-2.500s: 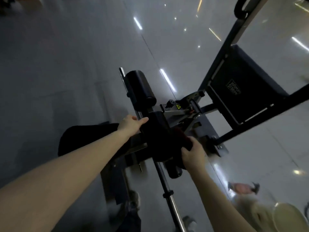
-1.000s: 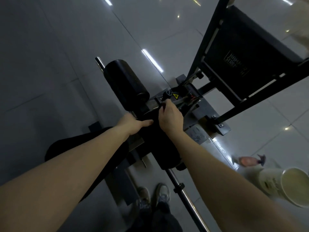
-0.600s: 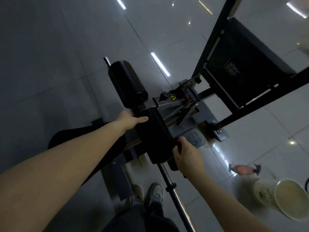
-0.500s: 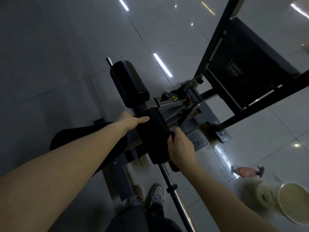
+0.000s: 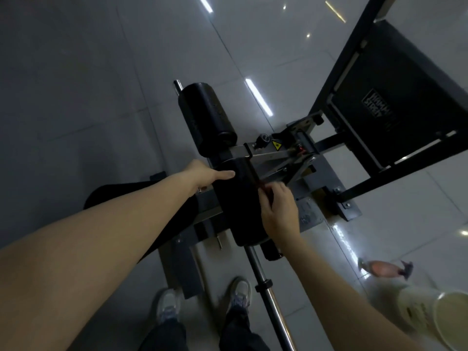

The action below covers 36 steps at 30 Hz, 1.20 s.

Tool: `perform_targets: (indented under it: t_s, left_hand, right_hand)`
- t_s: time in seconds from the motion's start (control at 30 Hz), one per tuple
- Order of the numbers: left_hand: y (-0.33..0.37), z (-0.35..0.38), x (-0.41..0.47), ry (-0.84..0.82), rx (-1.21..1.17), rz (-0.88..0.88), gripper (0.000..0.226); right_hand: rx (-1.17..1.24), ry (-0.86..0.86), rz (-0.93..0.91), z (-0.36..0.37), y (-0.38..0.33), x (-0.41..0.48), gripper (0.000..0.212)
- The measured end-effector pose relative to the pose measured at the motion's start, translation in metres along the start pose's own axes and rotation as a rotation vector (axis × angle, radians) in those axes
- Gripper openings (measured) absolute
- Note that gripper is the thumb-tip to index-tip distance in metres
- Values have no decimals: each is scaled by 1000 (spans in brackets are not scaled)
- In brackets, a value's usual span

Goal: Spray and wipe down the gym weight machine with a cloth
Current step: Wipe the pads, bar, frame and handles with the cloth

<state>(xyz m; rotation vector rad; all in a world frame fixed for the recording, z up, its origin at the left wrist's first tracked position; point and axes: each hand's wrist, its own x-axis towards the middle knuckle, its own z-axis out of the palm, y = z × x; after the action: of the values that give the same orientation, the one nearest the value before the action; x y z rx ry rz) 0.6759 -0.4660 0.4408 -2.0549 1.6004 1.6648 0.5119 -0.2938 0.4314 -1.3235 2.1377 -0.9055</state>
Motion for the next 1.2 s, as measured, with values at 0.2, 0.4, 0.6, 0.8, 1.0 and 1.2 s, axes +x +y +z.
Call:
perform_targets:
  t_s: [0.2, 0.4, 0.6, 0.8, 1.0, 1.2]
  left_hand:
    - [2, 0, -8, -22, -23, 83, 73]
    - [-14, -14, -7, 2, 139, 388, 42]
    - [-13, -35, 7, -105, 266, 547, 27]
    - [-10, -31, 26, -101, 331, 603, 36]
    - [-4, -29, 35, -182, 240, 609, 32]
    - [20, -20, 33, -143, 366, 668, 34]
  right_hand:
    - [73, 7, 363, -36, 23, -53, 23]
    - [265, 46, 540, -12, -9, -33, 34]
    - [226, 43, 501, 1, -23, -60, 66]
    - [432, 145, 494, 11, -14, -63, 55]
    - [599, 168, 568, 5, -9, -56, 46]
    - [805, 135, 765, -1, 6, -42, 34]
